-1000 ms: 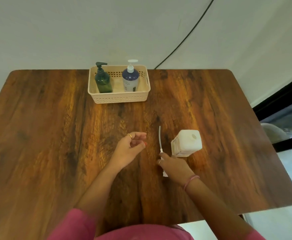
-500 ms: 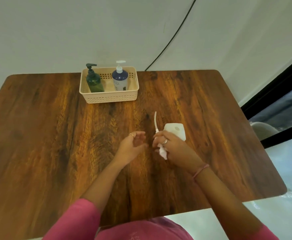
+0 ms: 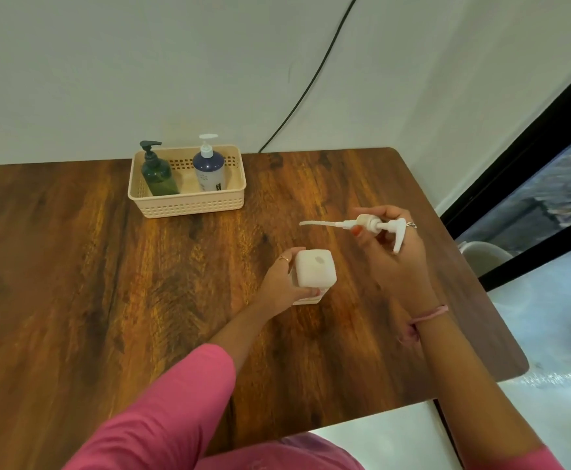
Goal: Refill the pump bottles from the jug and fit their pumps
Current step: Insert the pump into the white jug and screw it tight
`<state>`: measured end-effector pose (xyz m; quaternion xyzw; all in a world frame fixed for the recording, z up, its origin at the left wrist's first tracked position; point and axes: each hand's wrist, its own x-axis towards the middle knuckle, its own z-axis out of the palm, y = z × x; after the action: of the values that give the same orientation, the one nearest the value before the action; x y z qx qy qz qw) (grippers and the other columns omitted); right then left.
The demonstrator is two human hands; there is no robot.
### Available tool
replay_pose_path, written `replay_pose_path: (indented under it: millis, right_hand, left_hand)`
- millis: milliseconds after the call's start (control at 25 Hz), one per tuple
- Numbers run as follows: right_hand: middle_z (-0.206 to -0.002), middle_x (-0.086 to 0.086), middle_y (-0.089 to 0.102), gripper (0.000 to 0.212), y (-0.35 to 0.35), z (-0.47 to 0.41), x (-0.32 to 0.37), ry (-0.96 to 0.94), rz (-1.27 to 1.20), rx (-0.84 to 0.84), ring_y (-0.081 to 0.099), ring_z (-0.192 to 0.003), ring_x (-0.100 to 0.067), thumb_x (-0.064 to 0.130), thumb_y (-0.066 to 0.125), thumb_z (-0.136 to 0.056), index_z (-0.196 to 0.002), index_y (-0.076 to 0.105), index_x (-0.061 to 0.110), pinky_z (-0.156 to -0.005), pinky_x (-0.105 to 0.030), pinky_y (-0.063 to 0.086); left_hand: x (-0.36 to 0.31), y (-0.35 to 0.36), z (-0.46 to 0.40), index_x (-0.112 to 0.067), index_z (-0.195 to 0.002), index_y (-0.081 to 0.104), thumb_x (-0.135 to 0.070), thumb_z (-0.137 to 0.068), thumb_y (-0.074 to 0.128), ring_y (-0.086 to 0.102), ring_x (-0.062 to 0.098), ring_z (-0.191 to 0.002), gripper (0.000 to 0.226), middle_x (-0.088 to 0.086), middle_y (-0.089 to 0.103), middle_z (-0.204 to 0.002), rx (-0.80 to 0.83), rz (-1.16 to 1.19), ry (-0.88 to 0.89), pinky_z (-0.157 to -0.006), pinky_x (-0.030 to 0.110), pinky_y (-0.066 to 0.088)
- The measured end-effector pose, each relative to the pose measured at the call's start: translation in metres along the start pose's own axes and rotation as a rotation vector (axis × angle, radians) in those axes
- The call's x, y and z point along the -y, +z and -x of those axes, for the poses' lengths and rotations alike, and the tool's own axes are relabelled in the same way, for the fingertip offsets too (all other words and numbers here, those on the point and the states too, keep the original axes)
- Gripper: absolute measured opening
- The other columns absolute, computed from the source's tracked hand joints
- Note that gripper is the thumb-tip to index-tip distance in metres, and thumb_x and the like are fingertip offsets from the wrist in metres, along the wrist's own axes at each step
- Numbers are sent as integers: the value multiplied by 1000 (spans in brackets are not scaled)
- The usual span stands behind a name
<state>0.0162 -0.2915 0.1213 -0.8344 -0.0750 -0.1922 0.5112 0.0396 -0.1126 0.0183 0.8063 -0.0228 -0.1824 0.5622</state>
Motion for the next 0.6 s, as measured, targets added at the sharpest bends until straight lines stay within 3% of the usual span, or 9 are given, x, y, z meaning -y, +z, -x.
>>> replay_pose_path:
  millis: [80,200,240,440,600]
  right_hand:
    - [-106,-3,67,17,-1,-1,4,42,-103,-23,66,-96,-20,20,62,-91,-107,58,15,-81,-39,57]
    - [-105,-5,69,19,0,-8,14,82,-262,-30,67,-96,-25,17,61,-92,-109,56,12,-82,-49,56]
    - [-105,-4,69,19,1,-11,19,87,-294,-32,67,-96,-25,18,61,-92,-110,56,12,-83,-49,56]
    - [-105,-3,70,25,11,-27,41,101,-386,-34,67,-90,-15,20,62,-92,-113,55,8,-79,-32,54]
    - [-106,-5,70,31,28,-36,51,126,-393,-1,69,-92,-18,25,64,-89,-114,56,8,-80,-33,56]
  left_hand:
    - [4,-6,3,-29,-128,44,-17,-68,87,48,12,-121,75,-8,51,-124,-94,96,29,-80,8,41]
    - [3,-27,4,-29,-123,48,-16,-63,89,50,11,-118,74,-5,55,-125,-201,174,71,-85,19,49]
    - [3,-36,4,-28,-124,48,-15,-62,89,50,13,-119,75,-3,54,-127,-211,168,82,-87,22,50]
    - [3,-80,7,-33,-123,45,-12,-63,88,47,13,-120,76,-4,51,-129,-311,120,-11,-75,15,45]
    - [1,-106,14,-32,-125,44,-11,-64,87,46,15,-122,77,-2,51,-132,-386,106,-33,-91,31,48]
